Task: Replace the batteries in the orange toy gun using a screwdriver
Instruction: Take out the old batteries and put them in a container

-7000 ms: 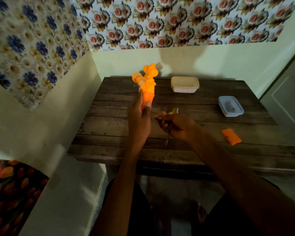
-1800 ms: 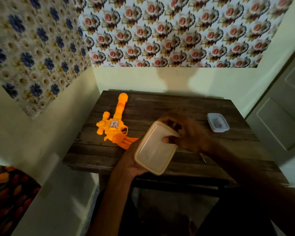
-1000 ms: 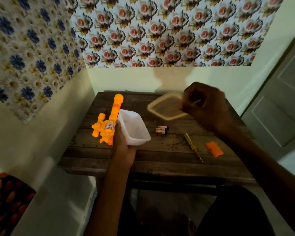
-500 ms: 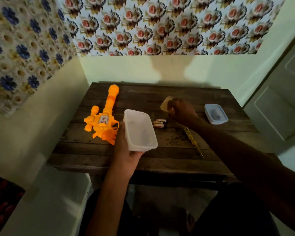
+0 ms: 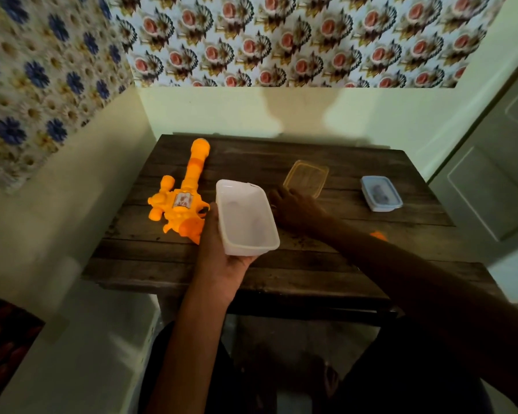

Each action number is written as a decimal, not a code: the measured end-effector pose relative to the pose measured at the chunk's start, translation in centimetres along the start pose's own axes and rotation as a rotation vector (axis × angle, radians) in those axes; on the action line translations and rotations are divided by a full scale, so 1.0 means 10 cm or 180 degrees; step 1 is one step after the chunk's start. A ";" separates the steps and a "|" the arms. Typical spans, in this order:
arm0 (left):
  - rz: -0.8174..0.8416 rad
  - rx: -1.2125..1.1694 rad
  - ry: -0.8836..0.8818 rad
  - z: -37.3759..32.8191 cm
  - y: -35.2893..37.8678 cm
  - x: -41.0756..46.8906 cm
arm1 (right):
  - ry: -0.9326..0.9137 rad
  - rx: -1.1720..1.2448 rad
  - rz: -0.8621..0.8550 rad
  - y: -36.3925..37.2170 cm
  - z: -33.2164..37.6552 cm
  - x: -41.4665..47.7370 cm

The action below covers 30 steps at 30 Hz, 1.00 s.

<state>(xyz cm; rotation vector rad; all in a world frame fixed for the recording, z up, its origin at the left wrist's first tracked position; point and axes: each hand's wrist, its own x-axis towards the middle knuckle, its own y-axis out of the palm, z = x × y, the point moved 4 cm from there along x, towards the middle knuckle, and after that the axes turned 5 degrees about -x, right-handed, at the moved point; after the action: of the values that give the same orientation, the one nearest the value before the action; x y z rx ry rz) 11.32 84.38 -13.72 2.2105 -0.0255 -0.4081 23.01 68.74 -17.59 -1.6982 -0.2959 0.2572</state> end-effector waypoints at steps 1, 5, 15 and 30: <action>0.0004 0.0009 0.0025 -0.01 0.00 -0.01 | -0.0014 0.0059 -0.0020 0.02 0.01 0.03; -0.0096 0.0091 0.0101 -0.03 -0.01 -0.02 | 0.0004 0.0426 -0.0084 -0.03 0.08 0.06; -0.0203 0.0221 0.0439 0.06 -0.02 0.07 | 0.0940 0.2278 -0.0884 -1.13 0.19 -0.30; 0.0048 -0.0746 0.0087 0.27 0.26 0.30 | 0.1186 0.2605 -0.0460 -1.40 -0.13 -0.32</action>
<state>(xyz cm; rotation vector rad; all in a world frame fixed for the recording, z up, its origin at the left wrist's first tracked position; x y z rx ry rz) 13.68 80.18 -14.11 1.9831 0.0196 -0.3538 19.80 68.33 -3.52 -0.8814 -0.0171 -0.0545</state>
